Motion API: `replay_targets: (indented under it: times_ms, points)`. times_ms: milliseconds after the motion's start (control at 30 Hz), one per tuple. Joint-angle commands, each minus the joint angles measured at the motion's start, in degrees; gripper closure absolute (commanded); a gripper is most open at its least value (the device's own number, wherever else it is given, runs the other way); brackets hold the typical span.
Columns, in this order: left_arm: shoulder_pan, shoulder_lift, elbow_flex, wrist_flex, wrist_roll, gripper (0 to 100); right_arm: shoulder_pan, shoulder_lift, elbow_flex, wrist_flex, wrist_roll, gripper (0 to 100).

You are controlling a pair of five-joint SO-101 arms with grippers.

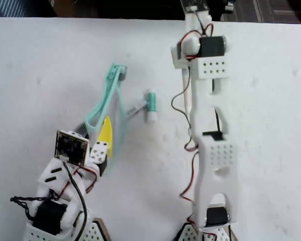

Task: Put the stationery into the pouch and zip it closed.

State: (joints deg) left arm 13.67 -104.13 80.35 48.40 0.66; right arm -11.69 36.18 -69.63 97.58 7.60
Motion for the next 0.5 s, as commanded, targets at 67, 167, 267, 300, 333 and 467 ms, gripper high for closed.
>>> replay_targets:
  times_ms: [67,167,267,300,333,467]
  points:
    - [0.7,-0.6,-1.9,-1.8,0.9,98,-6.5,-29.4,15.3,1.4,0.1,98.3]
    - [0.7,-0.6,-1.9,-1.8,0.9,98,-10.8,-42.0,22.6,1.3,0.1,98.3]
    - [0.7,-0.6,-1.9,-1.8,0.9,98,-14.3,-52.5,28.5,0.8,0.1,98.3]
    - [0.7,-0.6,-1.9,-1.8,0.9,98,-15.2,-55.5,30.2,0.8,0.1,98.3]
    - [0.7,-0.6,-1.9,-2.0,0.9,98,-16.0,-58.4,31.9,0.8,0.1,98.3]
    - [0.7,-0.6,-1.9,-2.1,0.9,98,-17.5,-67.5,38.3,-0.7,0.1,98.3]
